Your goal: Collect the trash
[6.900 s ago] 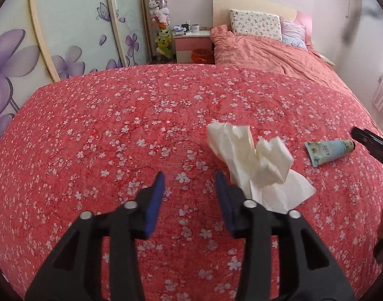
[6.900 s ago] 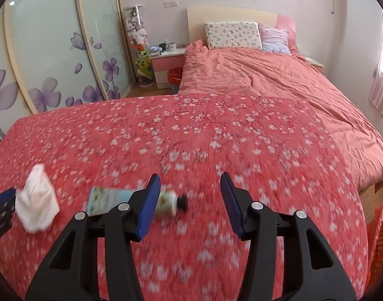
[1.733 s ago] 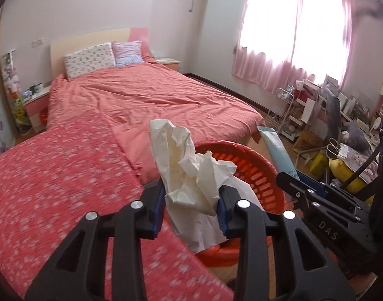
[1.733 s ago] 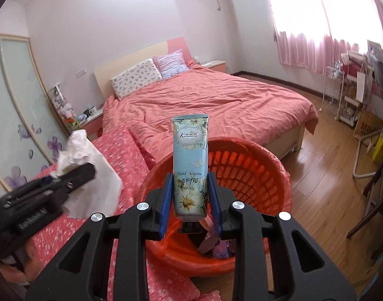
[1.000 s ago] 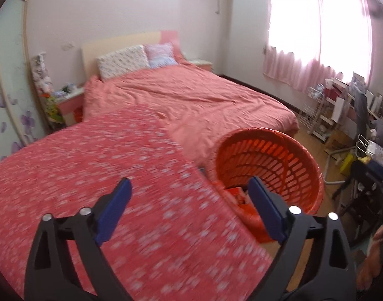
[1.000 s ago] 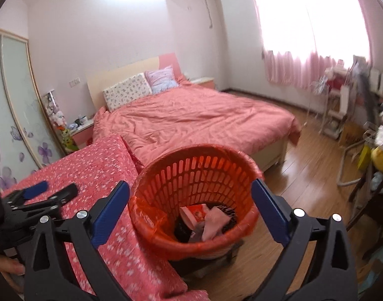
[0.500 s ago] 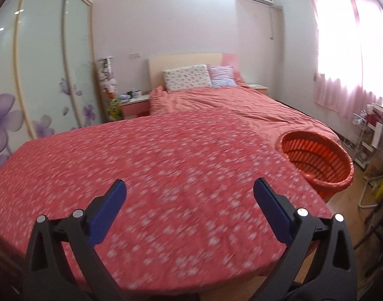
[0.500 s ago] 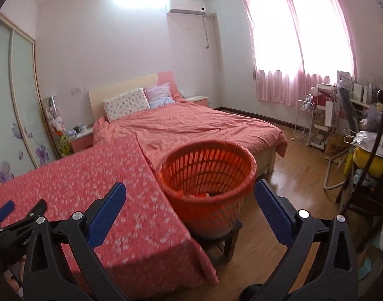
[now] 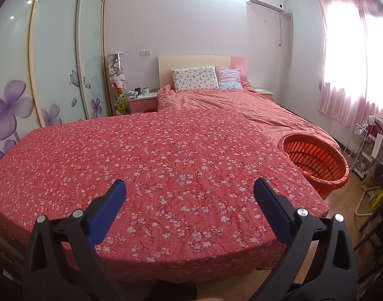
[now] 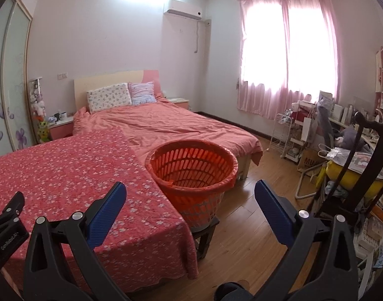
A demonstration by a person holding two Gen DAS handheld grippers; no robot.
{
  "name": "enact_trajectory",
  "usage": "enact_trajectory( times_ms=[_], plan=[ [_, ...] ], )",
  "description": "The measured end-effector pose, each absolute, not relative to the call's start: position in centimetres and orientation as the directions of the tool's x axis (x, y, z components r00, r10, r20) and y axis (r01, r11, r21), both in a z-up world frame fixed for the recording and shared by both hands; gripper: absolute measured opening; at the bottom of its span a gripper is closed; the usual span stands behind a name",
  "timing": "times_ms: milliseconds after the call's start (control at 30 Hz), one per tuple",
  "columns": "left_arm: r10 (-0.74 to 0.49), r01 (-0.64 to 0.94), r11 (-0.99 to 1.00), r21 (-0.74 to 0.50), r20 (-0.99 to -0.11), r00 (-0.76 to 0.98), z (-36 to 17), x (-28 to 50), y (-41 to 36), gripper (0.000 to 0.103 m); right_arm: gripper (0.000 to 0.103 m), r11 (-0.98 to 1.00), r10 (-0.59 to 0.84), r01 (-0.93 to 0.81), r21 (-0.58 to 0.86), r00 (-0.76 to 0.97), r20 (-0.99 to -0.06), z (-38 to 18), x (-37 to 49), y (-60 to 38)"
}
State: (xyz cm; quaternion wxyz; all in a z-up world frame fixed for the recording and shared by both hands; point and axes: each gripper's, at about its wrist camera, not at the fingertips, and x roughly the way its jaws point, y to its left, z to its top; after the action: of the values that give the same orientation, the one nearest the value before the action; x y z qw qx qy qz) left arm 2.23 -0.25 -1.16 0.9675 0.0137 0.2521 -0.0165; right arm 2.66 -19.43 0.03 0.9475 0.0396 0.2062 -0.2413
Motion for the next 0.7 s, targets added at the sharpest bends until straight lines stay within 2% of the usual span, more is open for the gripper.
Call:
enact_trajectory(
  times_ms=[267,700],
  plan=[
    [-0.031,0.039,0.999,0.004,-0.516,0.856,-1.3,2.2,-0.6,0.099,0.101,0.884,-0.416,0.466,-0.026,0.763,-0.495,-0.8,3.1,-19.4],
    [-0.042,0.049,0.999,0.000,-0.511,0.859,-0.5,1.9,-1.3,0.099,0.101,0.891,-0.389,0.453,0.014,0.780,-0.490,0.3,2.4,-19.3]
  ],
)
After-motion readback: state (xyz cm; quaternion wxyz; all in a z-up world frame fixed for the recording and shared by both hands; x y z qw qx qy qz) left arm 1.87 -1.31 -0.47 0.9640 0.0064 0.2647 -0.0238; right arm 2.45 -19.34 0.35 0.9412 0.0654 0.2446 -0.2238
